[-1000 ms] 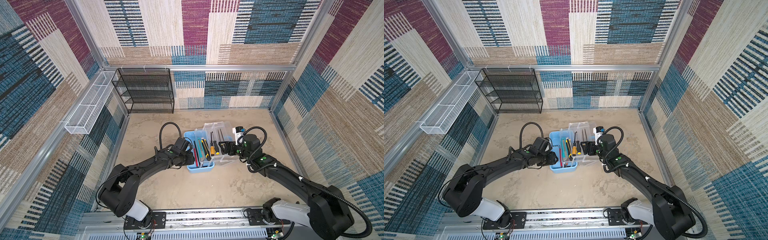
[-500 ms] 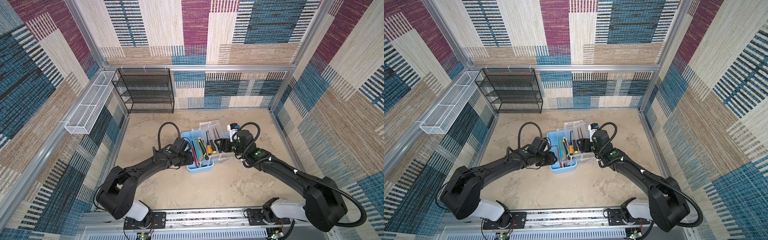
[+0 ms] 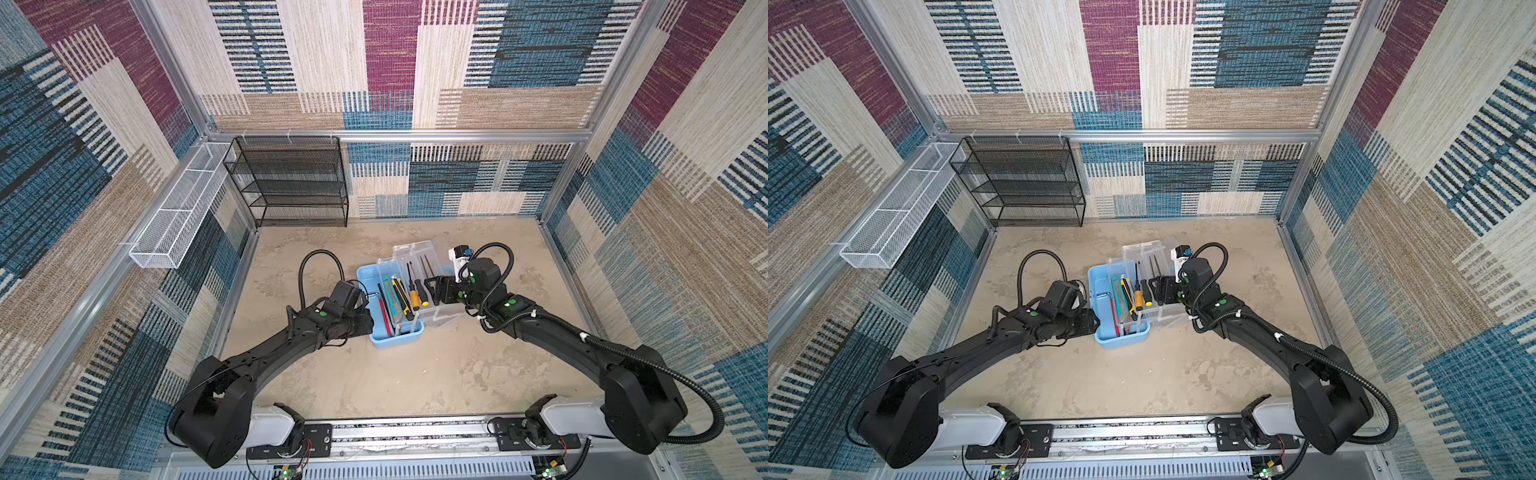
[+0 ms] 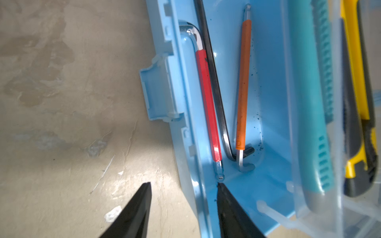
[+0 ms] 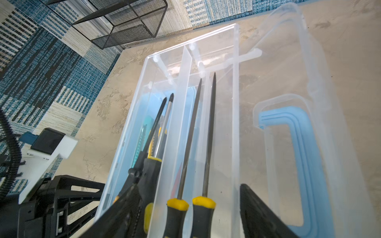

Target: Pack the tool kit

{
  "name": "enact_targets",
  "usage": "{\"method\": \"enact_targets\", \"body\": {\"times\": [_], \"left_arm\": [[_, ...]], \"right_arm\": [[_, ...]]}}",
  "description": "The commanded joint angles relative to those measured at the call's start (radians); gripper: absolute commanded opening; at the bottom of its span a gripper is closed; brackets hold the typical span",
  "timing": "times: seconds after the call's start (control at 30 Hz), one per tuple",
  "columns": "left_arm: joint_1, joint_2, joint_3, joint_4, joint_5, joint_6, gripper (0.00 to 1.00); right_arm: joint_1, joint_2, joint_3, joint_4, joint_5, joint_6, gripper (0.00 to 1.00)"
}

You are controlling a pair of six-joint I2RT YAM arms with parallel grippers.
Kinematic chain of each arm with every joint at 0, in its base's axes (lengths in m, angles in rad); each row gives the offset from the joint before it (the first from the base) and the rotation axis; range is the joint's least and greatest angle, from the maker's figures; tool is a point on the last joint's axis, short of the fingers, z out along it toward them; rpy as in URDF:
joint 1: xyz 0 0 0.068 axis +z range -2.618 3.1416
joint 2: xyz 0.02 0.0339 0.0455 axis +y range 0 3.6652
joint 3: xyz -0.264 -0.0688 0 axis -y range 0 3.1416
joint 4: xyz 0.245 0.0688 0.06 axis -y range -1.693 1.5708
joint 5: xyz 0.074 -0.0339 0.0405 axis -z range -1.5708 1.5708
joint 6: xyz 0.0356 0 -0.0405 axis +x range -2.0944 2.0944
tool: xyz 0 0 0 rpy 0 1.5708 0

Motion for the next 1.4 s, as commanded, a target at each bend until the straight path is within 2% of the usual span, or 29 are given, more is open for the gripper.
{"method": "enact_targets", "body": {"times": [0.0,0.13,0.23,0.6,1.17,1.37], "left_arm": [[0.012,-0.03,0.002,-0.043,-0.04,0.021,0.55],[0.014,-0.08,0.061,-0.07,-0.06,0.046,0.55],[0.015,-0.094,0.106,-0.038,-0.02,0.062,0.56],[0.009,0.1,0.33,0.022,0.158,0.073,0.58],[-0.04,0.309,0.535,0.007,0.17,0.084,0.58],[-0.044,0.353,0.564,-0.021,0.157,0.088,0.54]], "right_arm": [[0.007,0.005,0.014,0.067,-0.04,0.001,0.77],[0.009,0.003,0.015,0.062,-0.033,-0.002,0.77],[0.011,0.002,0.016,0.061,-0.028,-0.001,0.77],[0.019,0.002,0.011,0.063,-0.021,0.003,0.77],[0.026,0.005,0.018,0.063,-0.007,0.0,0.77],[0.027,0.0,0.015,0.062,-0.001,-0.001,0.77]]}}
